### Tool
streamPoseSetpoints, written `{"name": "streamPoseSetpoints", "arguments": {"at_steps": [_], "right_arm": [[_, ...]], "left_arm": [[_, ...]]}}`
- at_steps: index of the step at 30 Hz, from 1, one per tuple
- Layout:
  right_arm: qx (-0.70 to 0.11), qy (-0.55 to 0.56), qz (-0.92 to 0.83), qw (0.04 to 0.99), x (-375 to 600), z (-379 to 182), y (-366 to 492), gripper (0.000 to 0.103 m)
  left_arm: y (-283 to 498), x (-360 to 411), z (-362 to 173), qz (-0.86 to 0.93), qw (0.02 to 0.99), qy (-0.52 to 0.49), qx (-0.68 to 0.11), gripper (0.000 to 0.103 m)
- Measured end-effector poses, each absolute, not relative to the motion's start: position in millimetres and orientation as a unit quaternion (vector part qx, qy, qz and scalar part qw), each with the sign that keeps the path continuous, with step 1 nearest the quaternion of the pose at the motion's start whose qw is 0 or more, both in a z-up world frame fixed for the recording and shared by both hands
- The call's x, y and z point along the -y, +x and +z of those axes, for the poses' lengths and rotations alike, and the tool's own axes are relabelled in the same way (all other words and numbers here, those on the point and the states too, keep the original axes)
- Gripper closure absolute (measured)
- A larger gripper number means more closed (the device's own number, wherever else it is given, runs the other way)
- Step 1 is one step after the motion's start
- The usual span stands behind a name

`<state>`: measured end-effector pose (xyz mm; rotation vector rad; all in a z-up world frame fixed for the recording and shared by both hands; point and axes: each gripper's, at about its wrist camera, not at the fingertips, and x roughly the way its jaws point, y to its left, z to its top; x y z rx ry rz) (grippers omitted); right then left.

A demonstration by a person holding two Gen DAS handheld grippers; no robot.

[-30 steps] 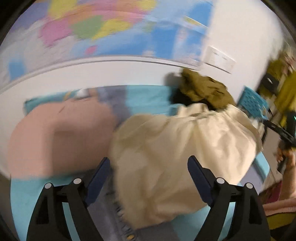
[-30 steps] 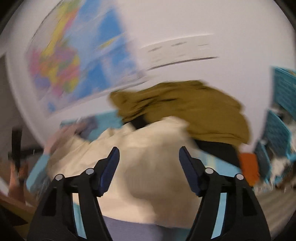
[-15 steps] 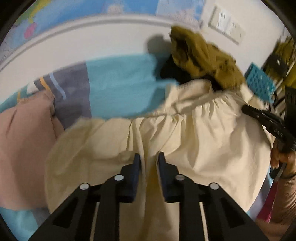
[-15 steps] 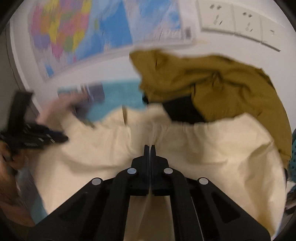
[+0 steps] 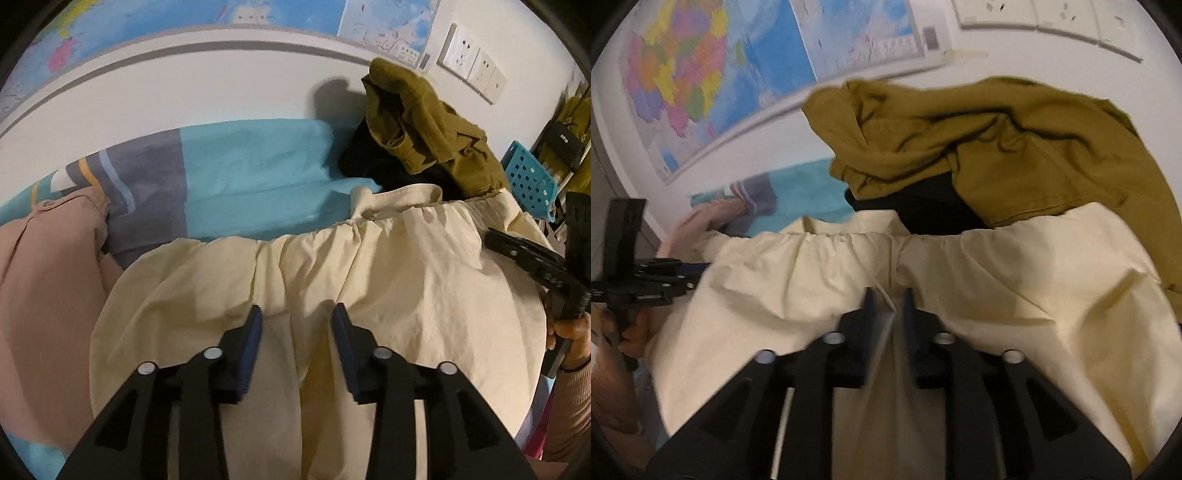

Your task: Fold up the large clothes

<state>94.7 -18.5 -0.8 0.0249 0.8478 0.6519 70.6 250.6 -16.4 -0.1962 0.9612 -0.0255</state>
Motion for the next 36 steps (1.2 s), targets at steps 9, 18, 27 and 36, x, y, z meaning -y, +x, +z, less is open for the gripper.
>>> {"name": "streamPoseSetpoints", "arguments": {"at_steps": [9, 18, 27, 36], "right_arm": [[-0.361, 0.054, 0.307, 0.879, 96, 27, 42, 0.062], [-0.412, 0.093, 0.238, 0.875, 132, -24, 66, 0.068], [-0.379, 0.093, 0.266, 0.881, 135, 5, 37, 0.064], [-0.396, 0.067, 0.283, 0.871, 127, -6, 22, 0.066]], "left_arm": [[27, -239, 1, 0.014, 0.909, -0.046, -0.415, 0.04], [17, -235, -13, 0.031, 0.904, -0.027, -0.425, 0.039], [11, -233, -12, 0.039, 0.904, -0.025, -0.426, 0.035], [-26, -241, -14, 0.013, 0.907, -0.045, -0.418, 0.034]]}}
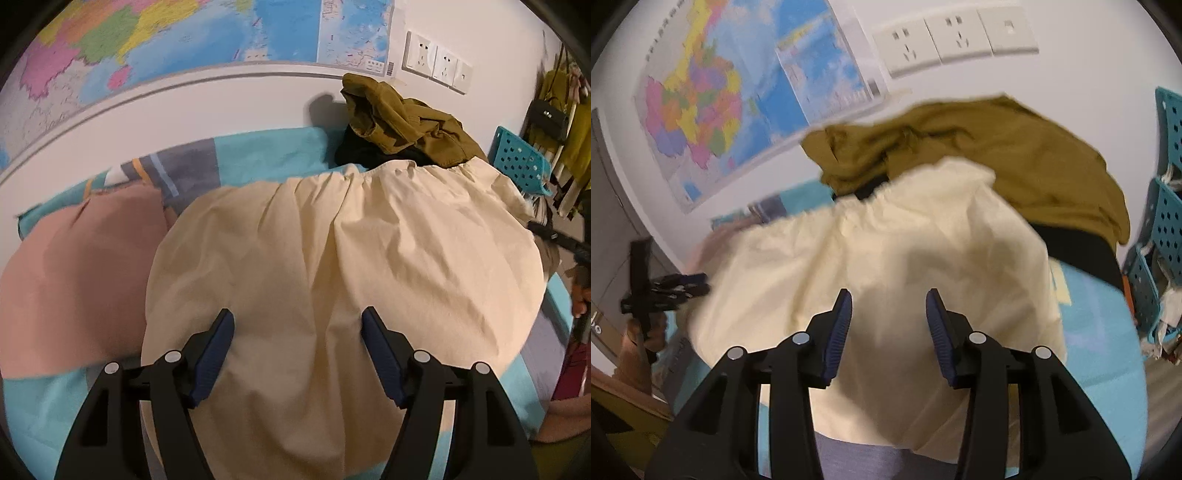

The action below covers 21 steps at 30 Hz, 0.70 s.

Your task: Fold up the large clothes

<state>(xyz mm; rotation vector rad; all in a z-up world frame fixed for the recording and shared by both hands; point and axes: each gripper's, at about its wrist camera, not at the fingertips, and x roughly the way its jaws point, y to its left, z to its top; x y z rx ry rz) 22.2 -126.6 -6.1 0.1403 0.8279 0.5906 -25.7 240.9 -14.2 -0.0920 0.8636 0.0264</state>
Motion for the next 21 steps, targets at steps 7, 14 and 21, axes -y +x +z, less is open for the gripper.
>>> {"name": "streamPoseSetpoints", "arguments": {"at_steps": [7, 14, 21], "right_arm": [[-0.415, 0.056, 0.243, 0.875, 125, -27, 37, 0.086], [-0.397, 0.057, 0.249, 0.881, 125, -9, 22, 0.066], [-0.339, 0.066, 0.312, 0.885, 120, 28, -18, 0.059]], "left_arm": [[-21, -244, -29, 0.017, 0.905, -0.048, -0.422, 0.03], [-26, -238, -24, 0.032, 0.908, -0.041, -0.415, 0.028], [-75, -254, 1, 0.038, 0.924, -0.068, -0.374, 0.029]]}}
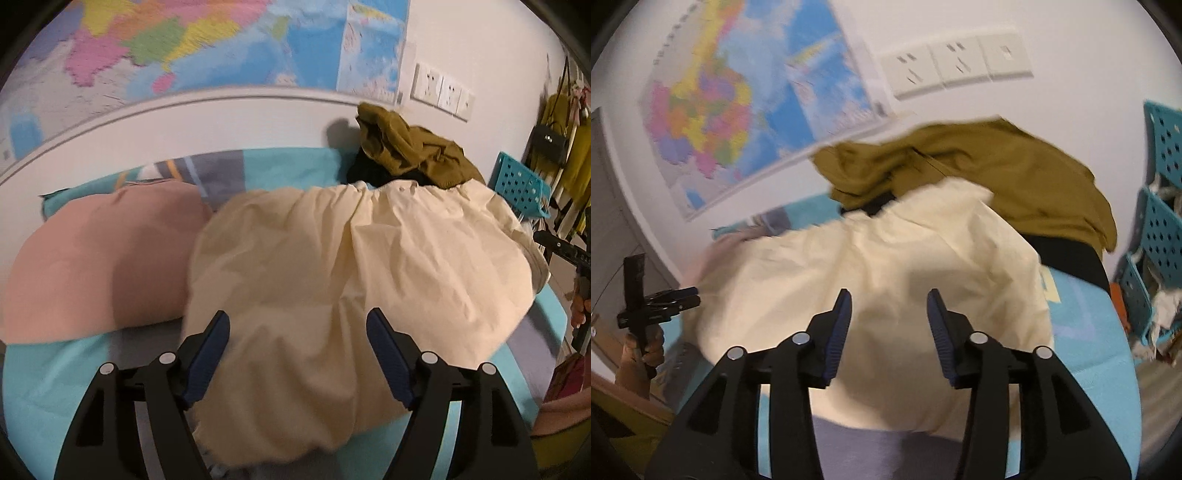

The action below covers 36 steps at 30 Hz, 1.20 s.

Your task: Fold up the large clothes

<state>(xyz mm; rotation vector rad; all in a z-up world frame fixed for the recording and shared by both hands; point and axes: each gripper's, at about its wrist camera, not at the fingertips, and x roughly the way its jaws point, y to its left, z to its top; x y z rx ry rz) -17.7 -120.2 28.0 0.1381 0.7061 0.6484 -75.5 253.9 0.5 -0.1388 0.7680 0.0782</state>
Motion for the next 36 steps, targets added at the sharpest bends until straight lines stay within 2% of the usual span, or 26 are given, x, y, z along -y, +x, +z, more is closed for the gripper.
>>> {"name": "streamPoseSetpoints", "arguments": {"at_steps": [3, 6, 8, 12, 18, 22, 25, 31, 36], "right_arm": [[-0.346, 0.054, 0.333, 0.875, 107, 21, -24, 0.057], [-0.39, 0.05, 0.319, 0.862, 98, -5, -14, 0.058], [-0.41, 0.057, 0.307, 0.857, 97, -21, -8, 0.061], [-0.409, 0.069, 0.303, 0.858, 98, -24, -11, 0.061], [-0.4, 0.08, 0.302, 0.861, 101, -12, -23, 0.056], [-0.371, 0.071, 0.327, 0.866, 95, 7, -39, 0.056], [-0.357, 0.046, 0.346, 0.867, 71, 14, -47, 0.055], [-0.391, -0.037, 0.333, 0.857, 20, -25, -37, 0.053], [-0.395, -0.027, 0.332, 0.856, 26, -17, -39, 0.055]], "left_arm": [[-91, -263, -3, 0.046, 0.92, -0.085, -0.38, 0.029], [-94, -270, -21, 0.056, 0.907, -0.1, -0.405, 0.039], [-93, -272, -33, 0.061, 0.901, -0.109, -0.415, 0.039], [-92, -273, -38, 0.061, 0.9, -0.121, -0.415, 0.039], [-96, -271, -35, 0.083, 0.898, -0.119, -0.416, 0.033], [-106, -261, -19, 0.076, 0.912, -0.108, -0.389, 0.033], [-105, -246, -5, 0.046, 0.924, -0.103, -0.365, 0.028], [-74, -215, -20, 0.065, 0.917, -0.047, -0.39, 0.023], [-93, -237, -6, 0.099, 0.924, -0.063, -0.363, 0.023]]}}
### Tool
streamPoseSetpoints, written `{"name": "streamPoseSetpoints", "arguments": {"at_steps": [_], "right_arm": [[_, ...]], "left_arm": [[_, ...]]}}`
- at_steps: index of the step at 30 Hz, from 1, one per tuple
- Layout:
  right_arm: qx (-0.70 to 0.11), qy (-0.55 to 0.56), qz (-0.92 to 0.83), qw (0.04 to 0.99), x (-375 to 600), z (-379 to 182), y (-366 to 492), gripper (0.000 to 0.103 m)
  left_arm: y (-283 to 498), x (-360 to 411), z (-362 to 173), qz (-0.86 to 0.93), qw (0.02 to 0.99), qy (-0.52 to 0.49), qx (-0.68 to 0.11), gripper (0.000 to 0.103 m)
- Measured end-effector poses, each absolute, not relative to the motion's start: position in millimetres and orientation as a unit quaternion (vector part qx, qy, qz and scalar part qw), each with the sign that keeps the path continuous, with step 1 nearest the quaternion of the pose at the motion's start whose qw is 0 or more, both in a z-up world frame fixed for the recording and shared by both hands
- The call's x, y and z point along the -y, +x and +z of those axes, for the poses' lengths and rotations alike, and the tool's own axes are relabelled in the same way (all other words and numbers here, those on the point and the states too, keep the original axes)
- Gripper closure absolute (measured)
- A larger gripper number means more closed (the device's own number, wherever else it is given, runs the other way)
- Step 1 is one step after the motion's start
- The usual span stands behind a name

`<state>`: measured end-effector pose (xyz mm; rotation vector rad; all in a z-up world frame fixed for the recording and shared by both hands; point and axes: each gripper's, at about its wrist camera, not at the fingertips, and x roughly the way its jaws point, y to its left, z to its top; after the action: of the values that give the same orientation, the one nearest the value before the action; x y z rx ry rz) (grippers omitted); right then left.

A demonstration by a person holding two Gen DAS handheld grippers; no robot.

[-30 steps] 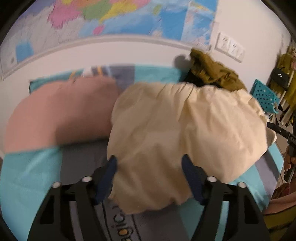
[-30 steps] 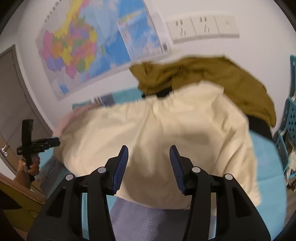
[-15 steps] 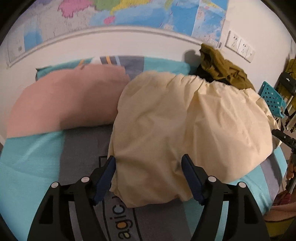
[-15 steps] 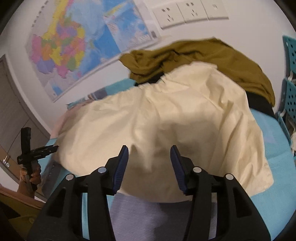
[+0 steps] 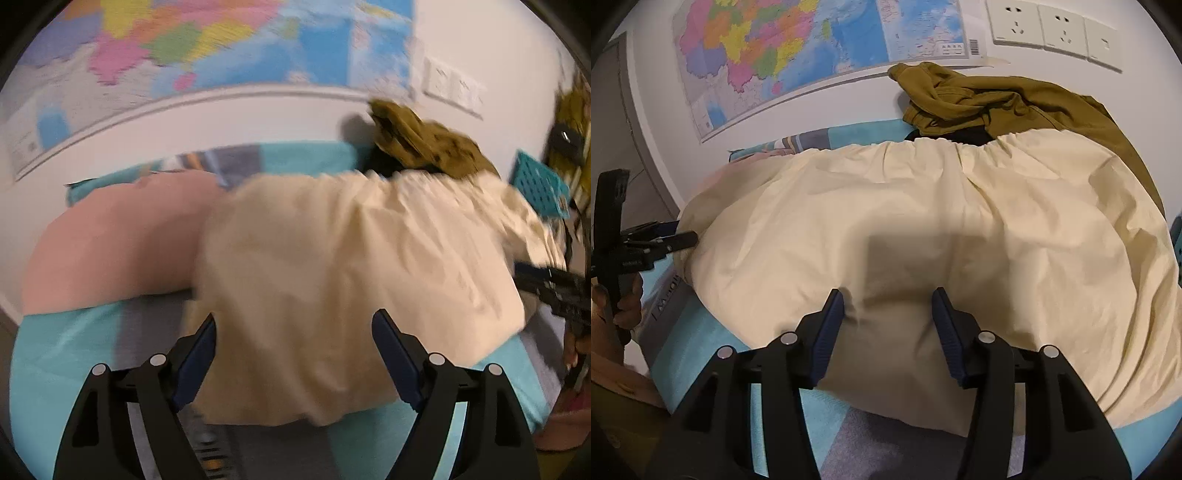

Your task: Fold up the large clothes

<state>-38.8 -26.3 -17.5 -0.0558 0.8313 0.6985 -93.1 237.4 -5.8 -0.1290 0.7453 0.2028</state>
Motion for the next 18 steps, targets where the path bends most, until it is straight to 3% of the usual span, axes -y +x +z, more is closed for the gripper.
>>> {"name": "streamPoseSetpoints", "arguments": {"at_steps": [6, 13, 18], "right_arm": [[-0.361, 0.001, 0.359, 0.861, 29, 8, -58, 0.053], [-0.391, -0.024, 0.377, 0.839, -4, -17, -57, 0.054], [-0.389, 0.027, 0.371, 0.843, 30, -6, -56, 0.053]], "left_arm": [[-111, -230, 13, 0.032, 0.944, -0.07, -0.322, 0.023], [-64, -213, -41, 0.005, 0.914, -0.059, -0.401, 0.023], [-75, -226, -34, -0.013, 0.917, -0.085, -0.39, 0.023]]}}
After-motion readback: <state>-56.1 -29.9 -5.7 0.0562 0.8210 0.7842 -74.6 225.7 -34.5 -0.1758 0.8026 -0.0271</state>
